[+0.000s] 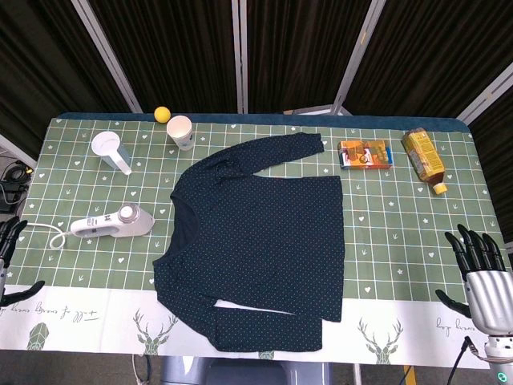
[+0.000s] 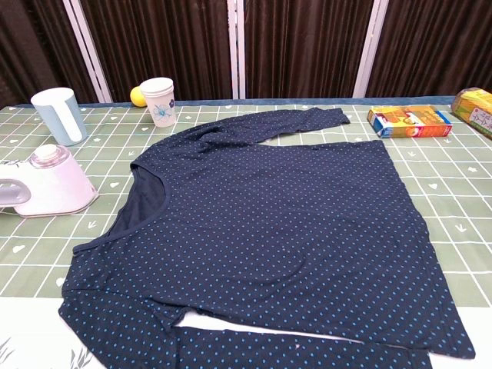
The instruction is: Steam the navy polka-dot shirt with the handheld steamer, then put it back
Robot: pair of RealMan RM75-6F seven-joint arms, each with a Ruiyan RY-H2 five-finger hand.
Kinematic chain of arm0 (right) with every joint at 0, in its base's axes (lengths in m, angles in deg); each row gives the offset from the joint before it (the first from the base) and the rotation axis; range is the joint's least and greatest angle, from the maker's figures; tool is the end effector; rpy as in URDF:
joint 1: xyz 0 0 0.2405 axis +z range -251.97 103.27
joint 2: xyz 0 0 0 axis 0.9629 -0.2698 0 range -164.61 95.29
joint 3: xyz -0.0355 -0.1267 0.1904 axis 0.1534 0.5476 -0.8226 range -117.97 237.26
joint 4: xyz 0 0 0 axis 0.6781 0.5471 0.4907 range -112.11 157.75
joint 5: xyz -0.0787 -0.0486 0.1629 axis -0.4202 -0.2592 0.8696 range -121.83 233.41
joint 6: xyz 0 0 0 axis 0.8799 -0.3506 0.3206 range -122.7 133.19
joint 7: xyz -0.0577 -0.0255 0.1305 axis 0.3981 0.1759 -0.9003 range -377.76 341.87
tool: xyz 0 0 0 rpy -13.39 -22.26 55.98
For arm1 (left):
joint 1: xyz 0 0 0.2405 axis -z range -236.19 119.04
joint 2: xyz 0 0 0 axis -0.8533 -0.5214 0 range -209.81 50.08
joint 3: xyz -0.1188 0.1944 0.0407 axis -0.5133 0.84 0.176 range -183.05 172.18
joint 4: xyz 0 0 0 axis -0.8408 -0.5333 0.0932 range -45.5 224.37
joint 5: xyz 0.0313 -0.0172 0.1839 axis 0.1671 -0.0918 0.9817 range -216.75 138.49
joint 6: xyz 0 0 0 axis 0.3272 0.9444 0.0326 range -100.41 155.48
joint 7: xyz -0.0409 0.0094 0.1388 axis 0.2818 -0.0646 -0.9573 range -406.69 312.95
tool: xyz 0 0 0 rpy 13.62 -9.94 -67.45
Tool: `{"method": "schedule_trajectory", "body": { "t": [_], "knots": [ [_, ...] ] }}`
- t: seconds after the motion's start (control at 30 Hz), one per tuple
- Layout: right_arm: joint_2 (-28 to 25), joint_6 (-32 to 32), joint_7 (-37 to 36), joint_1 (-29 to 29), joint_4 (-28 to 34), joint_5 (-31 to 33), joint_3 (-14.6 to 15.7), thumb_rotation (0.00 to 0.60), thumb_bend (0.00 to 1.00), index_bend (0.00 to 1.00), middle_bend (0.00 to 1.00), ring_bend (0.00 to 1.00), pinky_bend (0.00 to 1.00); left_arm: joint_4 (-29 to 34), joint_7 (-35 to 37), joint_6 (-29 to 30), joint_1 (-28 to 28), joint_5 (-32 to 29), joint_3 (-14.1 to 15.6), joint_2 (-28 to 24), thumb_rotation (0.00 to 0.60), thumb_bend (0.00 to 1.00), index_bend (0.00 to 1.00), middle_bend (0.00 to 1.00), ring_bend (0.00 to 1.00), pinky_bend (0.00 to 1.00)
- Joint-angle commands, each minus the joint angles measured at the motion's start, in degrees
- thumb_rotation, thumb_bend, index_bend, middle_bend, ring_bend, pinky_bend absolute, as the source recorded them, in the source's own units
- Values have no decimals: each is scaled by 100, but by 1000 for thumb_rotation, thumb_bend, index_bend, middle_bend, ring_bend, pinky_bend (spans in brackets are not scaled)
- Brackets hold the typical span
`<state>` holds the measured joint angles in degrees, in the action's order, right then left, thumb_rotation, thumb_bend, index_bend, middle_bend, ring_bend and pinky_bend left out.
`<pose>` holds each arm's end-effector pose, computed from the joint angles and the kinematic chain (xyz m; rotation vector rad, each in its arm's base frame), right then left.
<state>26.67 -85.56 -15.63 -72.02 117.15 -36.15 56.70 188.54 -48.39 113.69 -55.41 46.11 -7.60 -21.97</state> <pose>-0.2647 -0.1650 0.1875 1.4089 -0.7712 0.9514 -0.2723 0.1668 0.1915 -1.3630 -0.9072 -0.8719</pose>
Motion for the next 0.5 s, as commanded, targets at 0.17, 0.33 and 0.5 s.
{"method": "schedule_trajectory", "body": {
  "t": [0.17, 0.33, 0.5],
  "knots": [
    [-23, 53, -124, 19, 7, -12, 21, 600, 0, 0, 0, 0, 0, -27, -2, -24, -1, 0, 20, 19, 600, 0, 0, 0, 0, 0],
    [-22, 73, -153, 33, 2, -34, 29, 600, 0, 0, 0, 0, 0, -145, -28, -293, 168, -134, -57, 136, 600, 0, 0, 0, 0, 0],
    [-14, 149, -174, 66, -8, 50, -2, 600, 0, 0, 0, 0, 0, -342, -152, -1143, 769, -519, -351, 375, 600, 0, 0, 0, 0, 0]
  ]
}}
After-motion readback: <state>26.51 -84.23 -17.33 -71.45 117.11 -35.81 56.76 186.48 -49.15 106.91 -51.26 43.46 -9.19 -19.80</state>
